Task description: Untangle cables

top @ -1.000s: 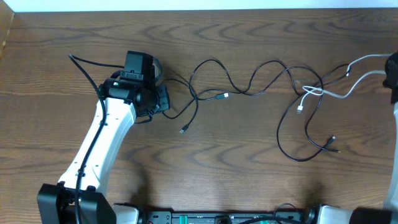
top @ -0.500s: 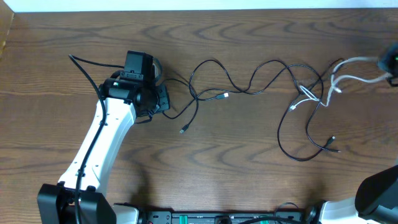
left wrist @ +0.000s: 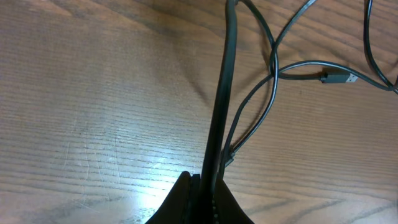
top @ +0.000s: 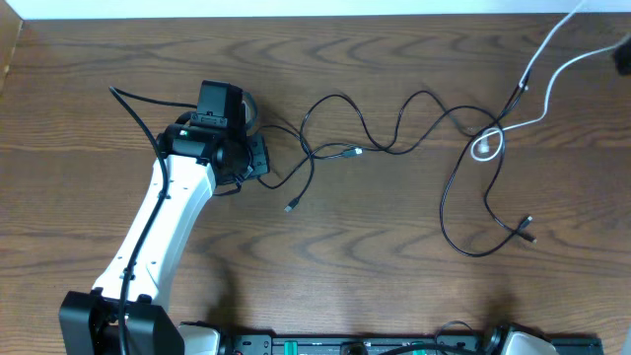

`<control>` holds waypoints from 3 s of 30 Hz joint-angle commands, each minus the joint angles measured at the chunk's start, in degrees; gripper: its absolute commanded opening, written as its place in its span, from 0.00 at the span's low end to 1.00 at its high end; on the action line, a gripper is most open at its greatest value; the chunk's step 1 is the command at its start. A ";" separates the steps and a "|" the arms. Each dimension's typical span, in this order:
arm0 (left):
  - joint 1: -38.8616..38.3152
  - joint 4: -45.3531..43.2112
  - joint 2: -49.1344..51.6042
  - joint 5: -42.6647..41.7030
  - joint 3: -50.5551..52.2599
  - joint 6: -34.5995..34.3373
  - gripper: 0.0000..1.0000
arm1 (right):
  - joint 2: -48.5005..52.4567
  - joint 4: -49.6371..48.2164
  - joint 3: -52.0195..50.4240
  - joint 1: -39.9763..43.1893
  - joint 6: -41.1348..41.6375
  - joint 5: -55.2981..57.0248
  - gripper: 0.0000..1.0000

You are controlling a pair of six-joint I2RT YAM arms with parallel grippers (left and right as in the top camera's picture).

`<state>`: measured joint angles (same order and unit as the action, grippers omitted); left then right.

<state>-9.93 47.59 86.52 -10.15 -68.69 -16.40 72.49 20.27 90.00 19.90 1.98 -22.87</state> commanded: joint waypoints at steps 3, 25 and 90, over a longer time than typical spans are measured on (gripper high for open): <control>-0.07 0.17 -0.04 0.57 0.17 0.94 0.08 | -2.10 4.72 0.39 1.25 10.16 37.59 0.01; -0.07 0.79 -0.04 0.57 0.17 0.92 0.07 | 10.56 9.51 0.22 1.42 -2.01 1.46 0.01; -0.07 1.25 -0.04 0.57 0.17 0.92 0.08 | 41.20 40.00 -1.62 -13.20 -6.51 14.36 0.28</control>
<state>-9.93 48.66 86.52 -10.15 -68.69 -16.40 113.62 59.27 88.77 6.81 -4.32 -8.10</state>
